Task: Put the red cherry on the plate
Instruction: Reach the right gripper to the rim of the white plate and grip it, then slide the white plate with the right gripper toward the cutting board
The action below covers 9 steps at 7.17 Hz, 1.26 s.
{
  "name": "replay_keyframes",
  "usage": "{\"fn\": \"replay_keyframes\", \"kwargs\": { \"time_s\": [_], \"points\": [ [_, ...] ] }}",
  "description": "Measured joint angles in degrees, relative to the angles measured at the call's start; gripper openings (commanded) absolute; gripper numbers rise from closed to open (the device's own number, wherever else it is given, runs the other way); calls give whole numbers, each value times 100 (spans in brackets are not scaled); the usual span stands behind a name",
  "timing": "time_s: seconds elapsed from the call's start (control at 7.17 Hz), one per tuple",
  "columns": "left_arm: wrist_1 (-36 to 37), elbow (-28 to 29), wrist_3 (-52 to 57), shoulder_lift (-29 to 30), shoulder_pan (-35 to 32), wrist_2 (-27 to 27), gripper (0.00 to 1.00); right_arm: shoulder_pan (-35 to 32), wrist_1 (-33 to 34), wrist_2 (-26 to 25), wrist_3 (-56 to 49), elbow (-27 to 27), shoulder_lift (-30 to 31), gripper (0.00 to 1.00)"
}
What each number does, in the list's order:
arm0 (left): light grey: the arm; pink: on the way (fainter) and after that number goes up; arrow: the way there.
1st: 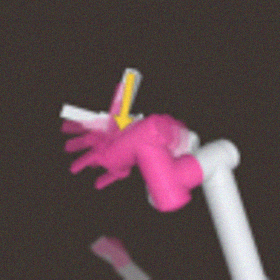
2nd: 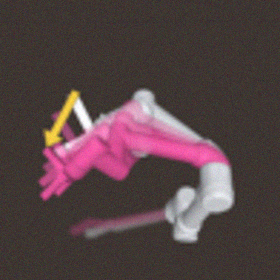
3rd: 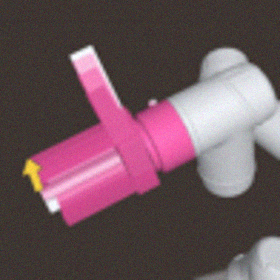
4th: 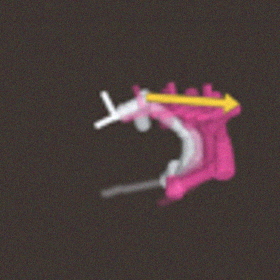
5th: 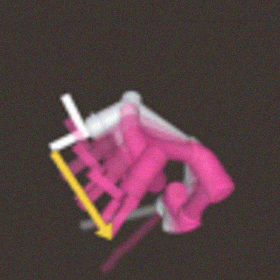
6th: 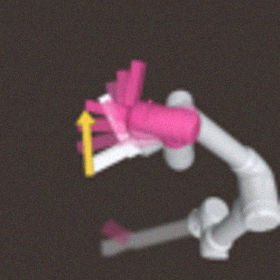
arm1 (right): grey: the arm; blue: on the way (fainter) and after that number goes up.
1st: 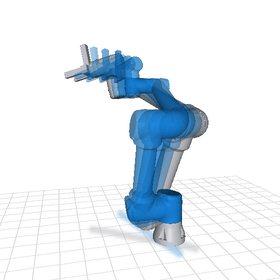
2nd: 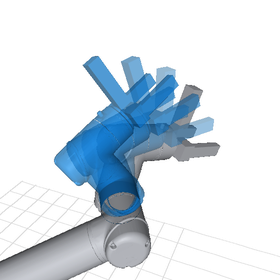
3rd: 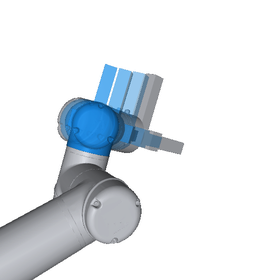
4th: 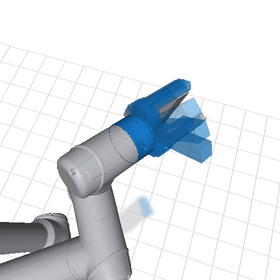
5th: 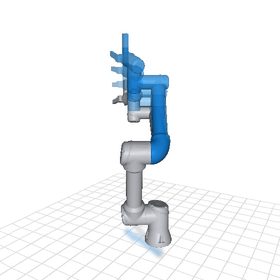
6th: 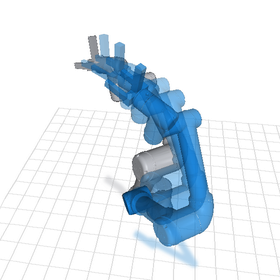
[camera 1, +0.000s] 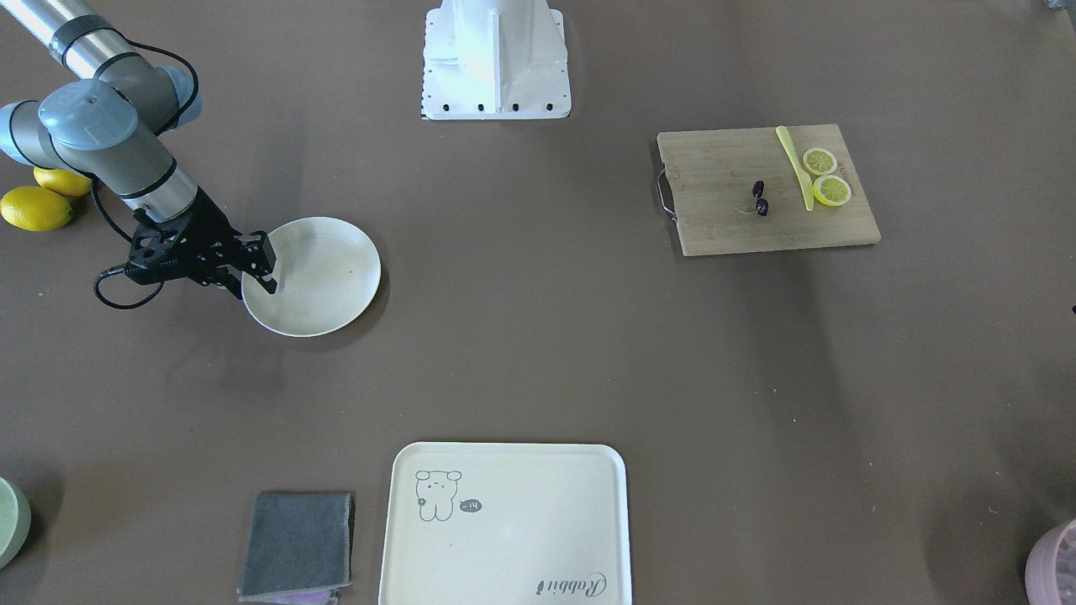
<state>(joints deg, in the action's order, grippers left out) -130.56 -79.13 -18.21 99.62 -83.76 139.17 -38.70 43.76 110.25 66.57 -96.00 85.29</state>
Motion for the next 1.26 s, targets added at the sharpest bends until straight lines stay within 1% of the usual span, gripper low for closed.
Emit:
{"fn": "replay_keyframes", "kwargs": {
  "time_s": [0.28,0.42,0.7,0.84,0.98,1.12,1.26],
  "points": [
    [-22,-5,1,-27,0,4,98,-3,307,63,-15,-153,-41,0],
    [-69,-18,1,-71,-1,4,98,-80,521,153,8,-374,-29,0],
    [-161,-41,3,-150,-8,5,98,-404,679,640,68,-737,-88,0],
    [-173,-44,5,-164,-8,5,98,-531,692,838,124,-797,-242,0],
    [-178,-43,1,-168,-12,3,98,-552,708,907,268,-763,-535,0],
    [-179,-39,-4,-173,-20,-1,98,-448,722,836,476,-612,-945,0],
    [-180,-36,-6,-177,-39,-3,98,-207,730,596,661,-362,-1405,0]
  ]
}}
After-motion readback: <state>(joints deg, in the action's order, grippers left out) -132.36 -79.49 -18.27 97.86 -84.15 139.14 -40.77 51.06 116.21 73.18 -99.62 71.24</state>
